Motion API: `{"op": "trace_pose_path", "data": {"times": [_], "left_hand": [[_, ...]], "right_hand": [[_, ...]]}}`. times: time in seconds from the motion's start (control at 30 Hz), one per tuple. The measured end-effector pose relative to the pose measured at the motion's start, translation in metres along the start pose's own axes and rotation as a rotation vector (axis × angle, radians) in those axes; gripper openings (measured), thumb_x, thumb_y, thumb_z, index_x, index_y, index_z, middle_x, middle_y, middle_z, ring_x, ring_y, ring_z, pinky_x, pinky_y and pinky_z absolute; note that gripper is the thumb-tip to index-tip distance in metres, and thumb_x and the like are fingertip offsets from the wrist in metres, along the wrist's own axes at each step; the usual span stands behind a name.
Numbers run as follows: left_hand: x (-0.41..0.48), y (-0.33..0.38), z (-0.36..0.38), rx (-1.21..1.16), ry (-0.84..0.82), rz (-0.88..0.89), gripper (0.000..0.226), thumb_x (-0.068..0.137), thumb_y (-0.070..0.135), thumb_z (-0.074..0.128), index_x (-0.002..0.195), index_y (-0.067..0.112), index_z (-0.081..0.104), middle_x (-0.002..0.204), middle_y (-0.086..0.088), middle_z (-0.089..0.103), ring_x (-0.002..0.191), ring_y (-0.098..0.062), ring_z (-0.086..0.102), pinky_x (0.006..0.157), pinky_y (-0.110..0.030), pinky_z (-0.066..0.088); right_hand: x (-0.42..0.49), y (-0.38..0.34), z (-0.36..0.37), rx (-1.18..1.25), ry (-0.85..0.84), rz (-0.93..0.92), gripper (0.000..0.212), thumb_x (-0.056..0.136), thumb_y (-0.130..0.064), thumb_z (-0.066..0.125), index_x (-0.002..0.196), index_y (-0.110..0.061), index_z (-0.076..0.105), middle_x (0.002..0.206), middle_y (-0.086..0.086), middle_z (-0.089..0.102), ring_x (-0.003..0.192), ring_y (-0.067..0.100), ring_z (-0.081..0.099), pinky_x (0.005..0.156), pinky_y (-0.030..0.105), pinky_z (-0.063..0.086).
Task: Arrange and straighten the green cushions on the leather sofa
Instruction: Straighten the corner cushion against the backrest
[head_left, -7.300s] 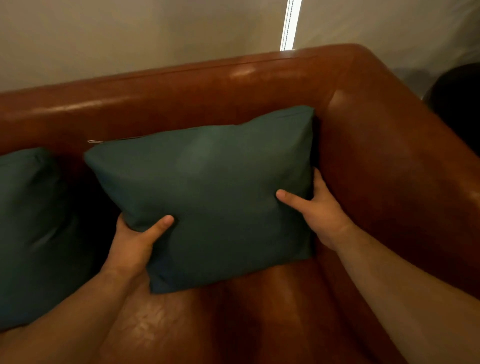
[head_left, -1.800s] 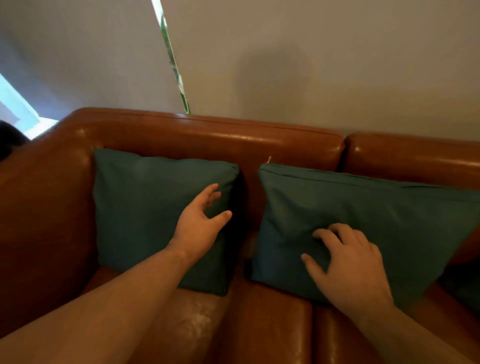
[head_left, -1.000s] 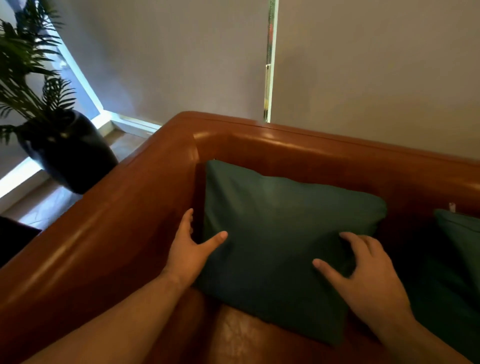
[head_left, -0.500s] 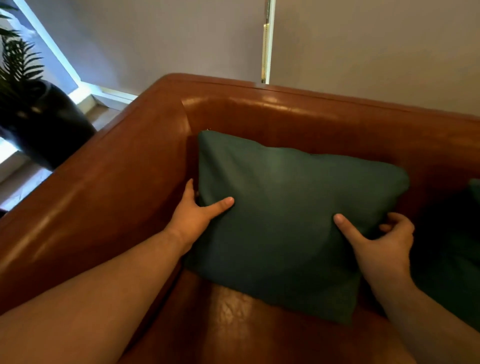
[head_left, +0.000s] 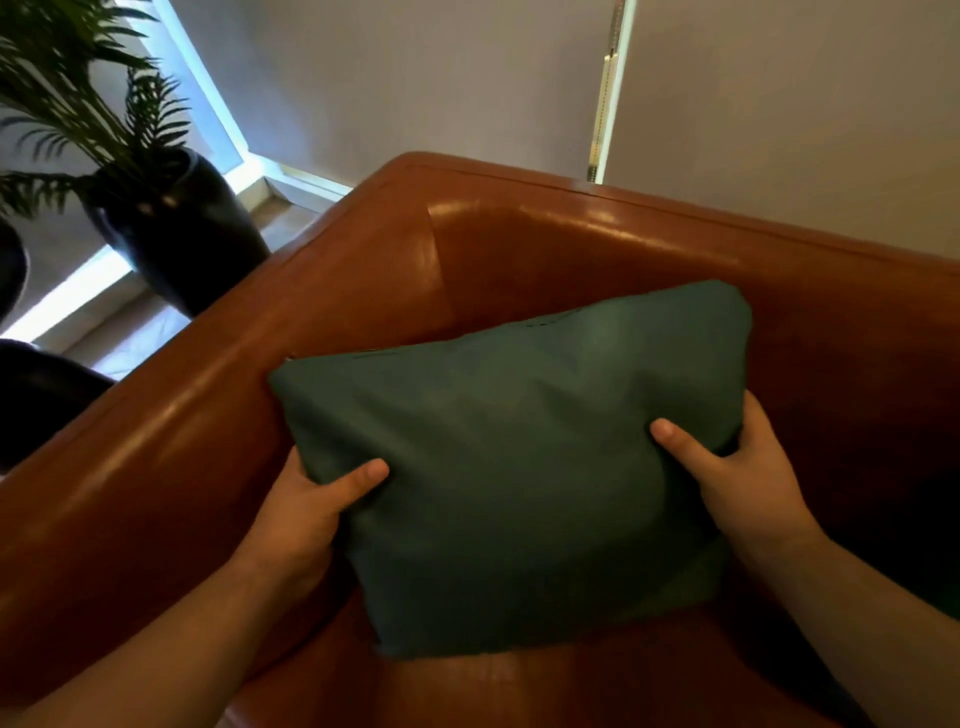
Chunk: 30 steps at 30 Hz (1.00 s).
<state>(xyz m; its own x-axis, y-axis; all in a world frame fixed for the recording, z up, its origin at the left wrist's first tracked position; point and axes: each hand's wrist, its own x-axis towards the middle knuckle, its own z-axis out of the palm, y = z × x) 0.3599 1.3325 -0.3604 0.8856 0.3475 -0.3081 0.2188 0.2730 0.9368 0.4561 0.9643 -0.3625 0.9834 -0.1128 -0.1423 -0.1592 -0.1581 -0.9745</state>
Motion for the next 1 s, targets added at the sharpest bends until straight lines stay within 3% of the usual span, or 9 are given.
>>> {"op": "trace_pose_path", "data": {"times": [0.1,0.27,0.43,0.5,0.57,0.7,0.8,0.87,1.0], "left_hand": [[-0.004,0.006,-0.022,0.026,0.156,0.134,0.069,0.074,0.024,0.088,0.138,0.024,0.063,0.133,-0.004,0.075,0.120,-0.024,0.074,0.099,-0.046,0.061],[0.004,0.012,-0.032,0.206,0.390,0.231,0.024,0.094,0.025,0.077,0.117,0.021,0.074,0.115,0.008,0.081,0.106,-0.009,0.077,0.087,-0.020,0.062],[-0.003,0.009,-0.020,0.432,0.545,0.276,0.024,0.101,0.032,0.071,0.123,0.023,0.065,0.107,0.016,0.075,0.100,0.001,0.071,0.089,-0.022,0.054],[-0.015,0.010,-0.012,0.550,0.636,0.316,0.030,0.101,0.033,0.070,0.128,0.025,0.060,0.108,0.018,0.068,0.093,0.008,0.065,0.086,-0.020,0.049],[-0.027,0.014,0.003,0.612,0.675,0.363,0.043,0.100,0.028,0.072,0.139,0.022,0.056,0.121,0.012,0.065,0.093,0.010,0.061,0.089,-0.019,0.048],[-0.053,0.017,0.046,0.670,0.541,0.386,0.080,0.090,0.022,0.081,0.160,0.019,0.041,0.154,0.005,0.055,0.130,0.009,0.053,0.107,-0.008,0.042],[-0.076,0.011,0.074,0.972,0.472,0.625,0.090,0.094,0.033,0.075,0.168,0.015,0.027,0.178,-0.011,0.013,0.165,-0.021,0.011,0.133,-0.041,0.018],[-0.084,-0.002,0.092,1.174,0.206,0.881,0.078,0.091,0.035,0.068,0.162,0.019,0.041,0.177,-0.013,0.017,0.166,-0.035,0.008,0.132,-0.057,0.012],[-0.060,-0.025,0.109,1.572,-0.300,1.150,0.065,0.086,0.042,0.074,0.148,0.026,0.061,0.174,-0.006,0.032,0.164,-0.035,0.016,0.128,-0.068,0.010]], "right_hand": [[0.028,-0.018,0.028,-0.039,-0.059,-0.109,0.075,0.053,-0.084,0.088,0.119,-0.078,0.053,0.126,-0.033,0.070,0.115,-0.006,0.068,0.097,0.034,0.054],[0.058,-0.018,0.057,-0.087,-0.169,-0.124,0.083,0.057,-0.085,0.083,0.133,-0.071,0.049,0.129,-0.032,0.068,0.121,-0.001,0.065,0.110,0.042,0.051],[0.057,-0.015,0.066,-0.179,-0.133,-0.137,0.061,0.067,-0.077,0.078,0.110,-0.089,0.037,0.111,-0.052,0.061,0.099,-0.029,0.057,0.084,0.007,0.044],[0.056,-0.017,0.067,-0.223,-0.114,-0.153,0.064,0.071,-0.077,0.079,0.120,-0.082,0.039,0.119,-0.043,0.062,0.104,-0.022,0.058,0.087,0.010,0.044],[0.057,-0.013,0.067,-0.251,-0.103,-0.180,0.077,0.074,-0.077,0.078,0.140,-0.065,0.041,0.135,-0.027,0.061,0.117,-0.002,0.060,0.098,0.026,0.046],[0.060,-0.006,0.062,-0.348,-0.055,-0.157,0.097,0.067,-0.090,0.068,0.150,-0.046,0.041,0.141,-0.010,0.062,0.126,0.020,0.061,0.095,0.038,0.049],[0.059,-0.003,0.063,-0.393,-0.020,-0.133,0.102,0.063,-0.095,0.063,0.149,-0.042,0.043,0.138,-0.006,0.065,0.125,0.024,0.063,0.094,0.039,0.051],[0.061,0.000,0.065,-0.392,-0.019,-0.128,0.103,0.064,-0.095,0.063,0.150,-0.042,0.043,0.139,-0.006,0.065,0.125,0.024,0.063,0.094,0.039,0.051],[0.062,0.006,0.061,-0.336,-0.064,-0.133,0.094,0.071,-0.090,0.060,0.150,-0.042,0.043,0.145,-0.006,0.062,0.132,0.021,0.059,0.111,0.047,0.049]]}}
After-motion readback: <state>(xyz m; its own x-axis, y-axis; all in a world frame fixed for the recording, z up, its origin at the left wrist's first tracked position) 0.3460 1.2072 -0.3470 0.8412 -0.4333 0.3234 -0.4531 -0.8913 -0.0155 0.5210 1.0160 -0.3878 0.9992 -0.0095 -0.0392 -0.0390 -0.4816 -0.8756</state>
